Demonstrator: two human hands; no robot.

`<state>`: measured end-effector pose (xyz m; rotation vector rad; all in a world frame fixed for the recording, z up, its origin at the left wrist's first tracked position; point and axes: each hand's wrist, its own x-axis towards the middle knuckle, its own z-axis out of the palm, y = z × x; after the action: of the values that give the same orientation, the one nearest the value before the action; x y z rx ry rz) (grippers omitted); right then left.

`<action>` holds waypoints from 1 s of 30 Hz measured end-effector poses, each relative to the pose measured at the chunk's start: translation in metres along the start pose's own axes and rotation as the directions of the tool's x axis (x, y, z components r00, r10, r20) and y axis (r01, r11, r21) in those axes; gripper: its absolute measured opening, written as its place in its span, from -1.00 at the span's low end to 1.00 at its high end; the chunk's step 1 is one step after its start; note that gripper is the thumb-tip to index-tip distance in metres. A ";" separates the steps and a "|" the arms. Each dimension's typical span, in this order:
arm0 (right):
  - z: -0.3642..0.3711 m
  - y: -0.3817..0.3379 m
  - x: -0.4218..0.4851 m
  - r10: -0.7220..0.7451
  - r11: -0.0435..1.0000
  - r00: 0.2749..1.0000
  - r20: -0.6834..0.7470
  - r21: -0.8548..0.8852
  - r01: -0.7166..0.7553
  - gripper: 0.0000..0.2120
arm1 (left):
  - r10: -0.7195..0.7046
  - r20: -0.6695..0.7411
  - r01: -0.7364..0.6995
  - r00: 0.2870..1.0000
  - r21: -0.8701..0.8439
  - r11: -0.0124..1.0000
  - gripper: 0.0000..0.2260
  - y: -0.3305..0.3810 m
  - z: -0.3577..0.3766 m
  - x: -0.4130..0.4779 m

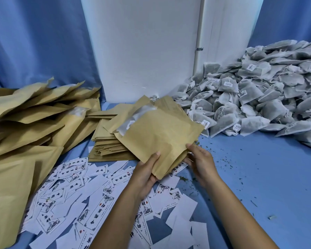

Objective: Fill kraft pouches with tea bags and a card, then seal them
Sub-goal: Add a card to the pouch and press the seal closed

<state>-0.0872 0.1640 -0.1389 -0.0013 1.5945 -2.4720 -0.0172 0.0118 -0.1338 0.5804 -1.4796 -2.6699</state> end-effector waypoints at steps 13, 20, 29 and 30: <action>-0.007 0.001 0.003 0.005 1.000 0.982 -0.187 0.003 -0.004 -0.96 | 0.105 -0.046 -0.089 0.993 0.270 0.959 -0.78 -0.010 0.002 0.001; -0.004 0.004 -0.001 0.034 0.994 0.997 -0.065 -0.100 -0.041 -0.86 | 0.167 -0.080 -0.136 0.983 0.296 0.945 -0.81 -0.013 -0.001 0.007; 0.001 0.011 -0.004 0.016 0.983 1.000 -0.019 -0.184 -0.019 -0.69 | 0.193 -0.072 -0.160 0.979 0.324 0.932 -0.79 -0.014 -0.004 0.007; 0.001 0.011 -0.004 0.002 0.983 0.999 -0.032 -0.182 -0.008 -0.64 | 0.186 -0.067 -0.156 0.980 0.319 0.935 -0.78 -0.015 -0.004 0.008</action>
<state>-0.0816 0.1596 -0.1485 0.0153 1.8258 -2.3239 -0.0208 0.0154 -0.1499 0.5553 -1.8454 -2.2617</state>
